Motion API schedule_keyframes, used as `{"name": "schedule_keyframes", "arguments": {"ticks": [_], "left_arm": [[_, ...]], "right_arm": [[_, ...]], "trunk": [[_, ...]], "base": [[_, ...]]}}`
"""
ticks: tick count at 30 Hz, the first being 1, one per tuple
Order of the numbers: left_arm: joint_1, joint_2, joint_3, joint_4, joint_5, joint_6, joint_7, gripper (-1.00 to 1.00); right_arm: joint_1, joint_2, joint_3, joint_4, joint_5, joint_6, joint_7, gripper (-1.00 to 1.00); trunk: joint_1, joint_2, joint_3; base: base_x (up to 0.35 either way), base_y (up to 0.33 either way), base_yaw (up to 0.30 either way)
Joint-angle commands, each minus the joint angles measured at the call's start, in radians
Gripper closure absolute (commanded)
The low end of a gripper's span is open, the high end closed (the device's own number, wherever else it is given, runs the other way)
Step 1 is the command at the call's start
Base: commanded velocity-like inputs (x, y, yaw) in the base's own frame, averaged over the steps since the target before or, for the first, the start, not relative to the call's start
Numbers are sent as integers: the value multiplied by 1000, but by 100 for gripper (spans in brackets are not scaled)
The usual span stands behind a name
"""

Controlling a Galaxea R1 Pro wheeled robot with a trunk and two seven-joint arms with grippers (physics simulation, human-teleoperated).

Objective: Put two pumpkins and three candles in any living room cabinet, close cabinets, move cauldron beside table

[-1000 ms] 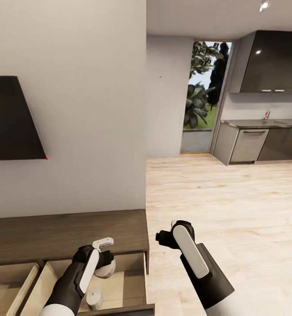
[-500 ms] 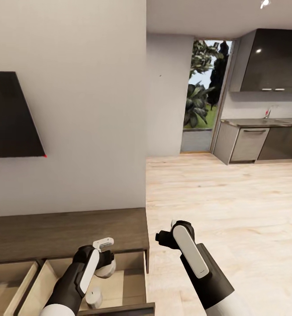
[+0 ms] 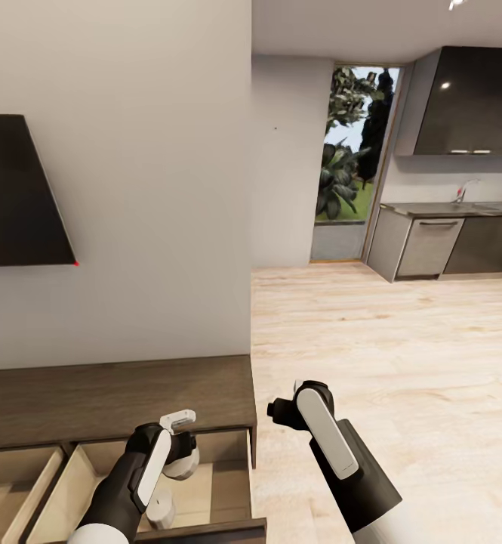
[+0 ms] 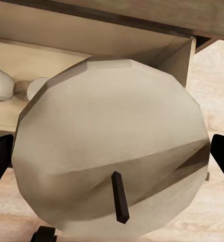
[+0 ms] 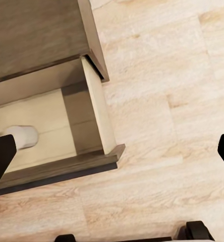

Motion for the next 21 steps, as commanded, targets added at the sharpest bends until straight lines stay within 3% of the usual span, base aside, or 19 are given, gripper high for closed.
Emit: {"name": "schedule_keyframes", "arguments": {"ticks": [1, 21], "left_arm": [[0, 0, 0, 0, 0, 0, 0, 100], [0, 0, 0, 0, 0, 0, 0, 100]], "right_arm": [[0, 0, 0, 1, 0, 0, 0, -100], [0, 5, 2, 4, -1, 0, 0, -100]], "trunk": [[4, -7, -3], [81, -147, -66]], "base": [[0, 0, 0], [0, 0, 0]]}}
